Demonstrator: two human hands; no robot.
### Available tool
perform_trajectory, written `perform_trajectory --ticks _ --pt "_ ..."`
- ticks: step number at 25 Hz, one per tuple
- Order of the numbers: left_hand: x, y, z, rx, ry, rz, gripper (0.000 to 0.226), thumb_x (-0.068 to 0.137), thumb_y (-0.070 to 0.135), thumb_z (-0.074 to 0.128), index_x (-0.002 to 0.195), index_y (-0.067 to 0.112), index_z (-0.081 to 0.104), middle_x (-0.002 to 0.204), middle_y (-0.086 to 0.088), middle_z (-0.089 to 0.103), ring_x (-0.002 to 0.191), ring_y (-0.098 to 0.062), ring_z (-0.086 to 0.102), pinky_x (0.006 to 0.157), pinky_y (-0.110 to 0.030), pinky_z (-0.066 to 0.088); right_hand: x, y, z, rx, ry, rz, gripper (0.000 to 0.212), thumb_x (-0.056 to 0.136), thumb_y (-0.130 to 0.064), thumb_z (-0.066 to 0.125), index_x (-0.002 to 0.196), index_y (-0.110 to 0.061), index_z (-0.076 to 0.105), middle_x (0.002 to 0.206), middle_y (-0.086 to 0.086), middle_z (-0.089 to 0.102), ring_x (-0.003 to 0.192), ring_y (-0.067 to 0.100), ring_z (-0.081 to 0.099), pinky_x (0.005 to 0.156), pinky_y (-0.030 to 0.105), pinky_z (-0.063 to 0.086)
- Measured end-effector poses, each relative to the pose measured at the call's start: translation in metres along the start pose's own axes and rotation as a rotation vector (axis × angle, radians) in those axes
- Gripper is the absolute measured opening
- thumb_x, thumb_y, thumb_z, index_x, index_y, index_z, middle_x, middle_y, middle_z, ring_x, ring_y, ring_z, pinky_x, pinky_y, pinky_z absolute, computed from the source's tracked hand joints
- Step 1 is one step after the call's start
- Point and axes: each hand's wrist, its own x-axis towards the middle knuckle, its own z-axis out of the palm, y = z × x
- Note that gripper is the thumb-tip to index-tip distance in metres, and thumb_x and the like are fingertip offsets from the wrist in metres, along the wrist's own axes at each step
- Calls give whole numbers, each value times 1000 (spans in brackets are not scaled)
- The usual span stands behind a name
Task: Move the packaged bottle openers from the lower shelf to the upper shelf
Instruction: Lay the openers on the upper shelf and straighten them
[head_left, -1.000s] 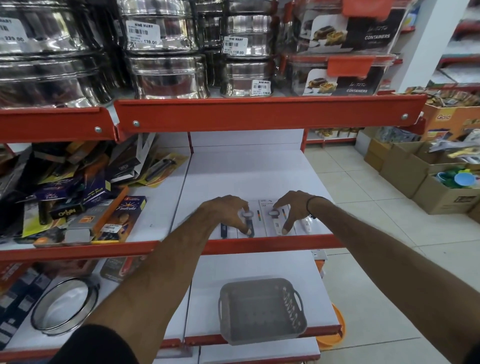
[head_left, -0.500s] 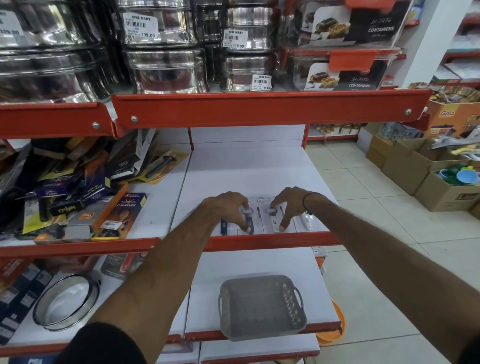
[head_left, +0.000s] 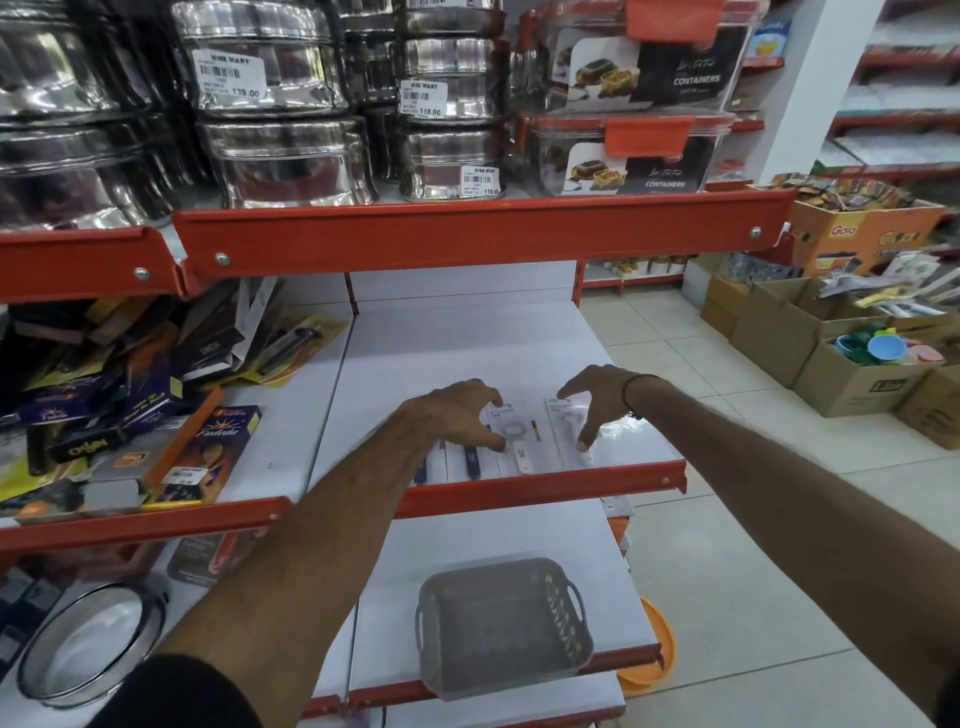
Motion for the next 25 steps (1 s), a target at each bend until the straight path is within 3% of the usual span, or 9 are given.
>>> perform_trajectory --ticks 5,18,25 --pt "12 28 16 134 -36 44 83 72 65 73 140 23 51 147 -2 52 129 -26 52 107 -46 44 -2 15 13 -20 -64 0 90 62 -36 91 142 -21 52 153 0 45 139 22 42 114 36 34" --pt "33 26 23 69 -86 -23 78 63 60 82 127 23 57 133 -1 57 118 -23 53 103 -50 48 13 8 17 10 -32 -124 86 57 -42 92 134 -23 60 145 -5 53 131 21 50 109 40 42" --pt "24 32 29 36 -93 -90 81 68 56 80 135 22 52 142 -3 54 123 -25 53 106 -51 47 7 8 16 -20 -20 -124 92 52 -50 92 135 -28 58 145 -9 53 130 19 50 105 38 42"
